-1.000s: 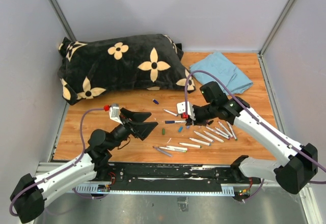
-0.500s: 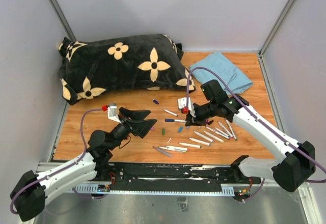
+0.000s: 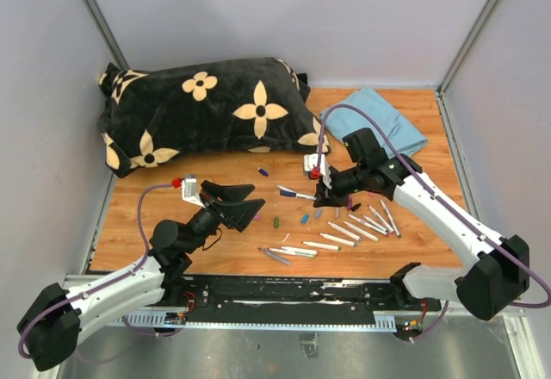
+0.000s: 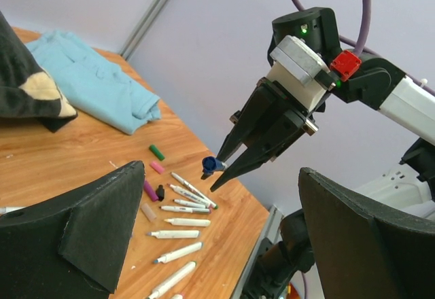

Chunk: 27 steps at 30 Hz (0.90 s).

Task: Open the pen caps
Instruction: Pick up the pen from the center of the board.

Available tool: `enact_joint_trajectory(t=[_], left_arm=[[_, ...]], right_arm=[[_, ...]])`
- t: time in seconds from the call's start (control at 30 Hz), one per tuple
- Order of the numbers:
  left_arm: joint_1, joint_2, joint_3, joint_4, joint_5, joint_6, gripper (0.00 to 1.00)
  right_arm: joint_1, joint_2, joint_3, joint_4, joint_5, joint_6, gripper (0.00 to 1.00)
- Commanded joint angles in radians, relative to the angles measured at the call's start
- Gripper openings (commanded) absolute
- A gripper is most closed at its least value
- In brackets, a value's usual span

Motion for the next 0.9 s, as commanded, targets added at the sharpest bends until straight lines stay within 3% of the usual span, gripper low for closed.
enact_joint_trajectory(t=[0.0,0.27,0.47,0.87], left_arm=[[-0.005,0.004,-0.009,0.056,-0.026,-0.002,0.99],[-0.005,0.032,0.007,0.096,-0.056,-0.014,0.99],[-0.005,0.101,-0.003,0.202,-0.08,-0.06,0.99],[-0.005,0.204,0.019,0.246,-0.116,-0.119,0.99]], right_arm=[[-0.025,0.008,0.05,0.003,-0.031,0.043,0.01],[-0.029,0.045,0.106,0.018,-0.033,0.148,0.01],[-0.028,0.039,0.054,0.131,-0.042,0.253,0.01],[-0.048,0.038,0.0,0.22,-0.051,0.336,0.01]])
